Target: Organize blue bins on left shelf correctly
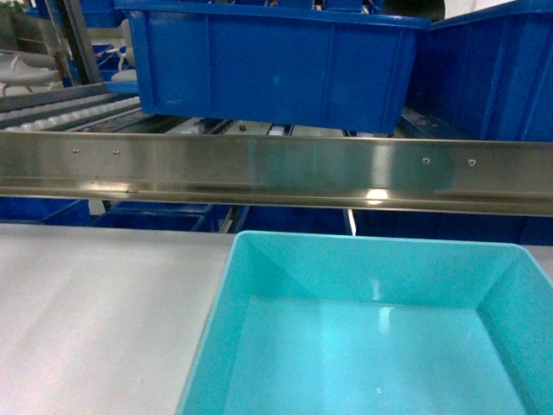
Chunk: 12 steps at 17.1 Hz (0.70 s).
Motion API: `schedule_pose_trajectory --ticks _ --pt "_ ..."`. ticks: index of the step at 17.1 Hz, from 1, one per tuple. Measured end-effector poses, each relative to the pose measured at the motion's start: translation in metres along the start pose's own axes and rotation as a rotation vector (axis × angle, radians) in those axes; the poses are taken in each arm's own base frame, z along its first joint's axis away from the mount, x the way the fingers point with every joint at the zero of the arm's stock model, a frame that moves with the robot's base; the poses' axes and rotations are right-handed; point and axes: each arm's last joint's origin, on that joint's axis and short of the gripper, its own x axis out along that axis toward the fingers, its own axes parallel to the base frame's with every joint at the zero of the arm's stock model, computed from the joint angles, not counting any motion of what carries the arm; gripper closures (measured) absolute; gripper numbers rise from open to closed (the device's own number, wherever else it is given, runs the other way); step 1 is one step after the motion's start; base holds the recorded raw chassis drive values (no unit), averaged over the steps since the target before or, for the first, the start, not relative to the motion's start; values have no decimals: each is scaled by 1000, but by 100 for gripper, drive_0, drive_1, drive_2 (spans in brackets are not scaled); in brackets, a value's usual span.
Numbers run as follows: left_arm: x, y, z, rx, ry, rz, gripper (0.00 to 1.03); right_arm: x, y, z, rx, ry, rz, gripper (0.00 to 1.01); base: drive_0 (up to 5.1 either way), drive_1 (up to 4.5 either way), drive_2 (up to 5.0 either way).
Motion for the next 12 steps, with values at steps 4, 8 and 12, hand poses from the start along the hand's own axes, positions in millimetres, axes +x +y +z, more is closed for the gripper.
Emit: schedule_pose_trajectory --ticks 4,8,12 --pt "0 0 0 0 0 0 5 0 0 0 0 0 0 3 0 0 0" --pt "0 0 0 0 0 0 5 0 0 0 0 0 0 3 0 0 0" --pt "0 0 0 0 -1 0 5 0 0 0 0 0 0 3 0 0 0"
